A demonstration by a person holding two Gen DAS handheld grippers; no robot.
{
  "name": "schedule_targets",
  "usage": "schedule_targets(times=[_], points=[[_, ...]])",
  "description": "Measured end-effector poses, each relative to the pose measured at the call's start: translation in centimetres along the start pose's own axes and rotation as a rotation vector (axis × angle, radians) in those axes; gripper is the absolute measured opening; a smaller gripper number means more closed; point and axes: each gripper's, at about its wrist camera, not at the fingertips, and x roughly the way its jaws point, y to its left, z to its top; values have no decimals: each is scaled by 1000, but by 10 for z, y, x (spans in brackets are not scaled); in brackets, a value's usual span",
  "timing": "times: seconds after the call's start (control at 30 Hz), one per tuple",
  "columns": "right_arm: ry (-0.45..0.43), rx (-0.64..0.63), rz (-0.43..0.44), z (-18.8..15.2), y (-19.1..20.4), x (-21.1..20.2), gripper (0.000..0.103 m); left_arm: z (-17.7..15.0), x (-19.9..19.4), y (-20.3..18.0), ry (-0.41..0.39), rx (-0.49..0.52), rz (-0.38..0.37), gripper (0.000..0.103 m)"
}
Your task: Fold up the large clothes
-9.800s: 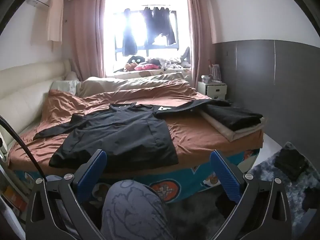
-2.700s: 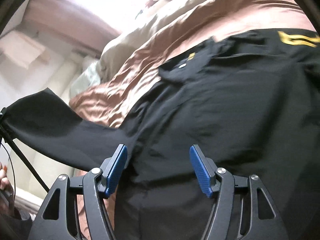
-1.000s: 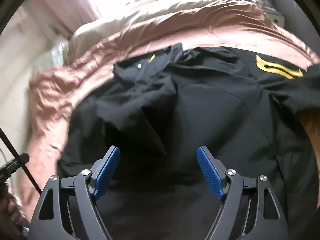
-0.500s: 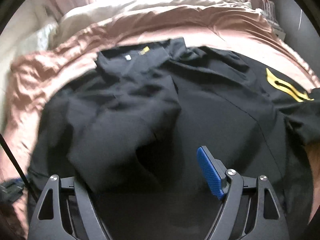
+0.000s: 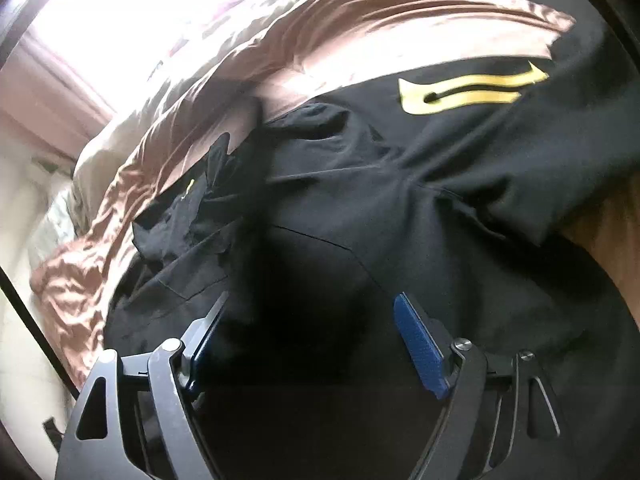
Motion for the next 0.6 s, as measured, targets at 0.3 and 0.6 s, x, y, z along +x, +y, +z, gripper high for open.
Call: schedule_targets(times=[0.3,0.6], points=[[52,123,141,2,-49,9,22,1,0,1,8,-29,3,16],[88,29,137,33,-49,24,15,0,-17,-3,-8,-37,18,16]])
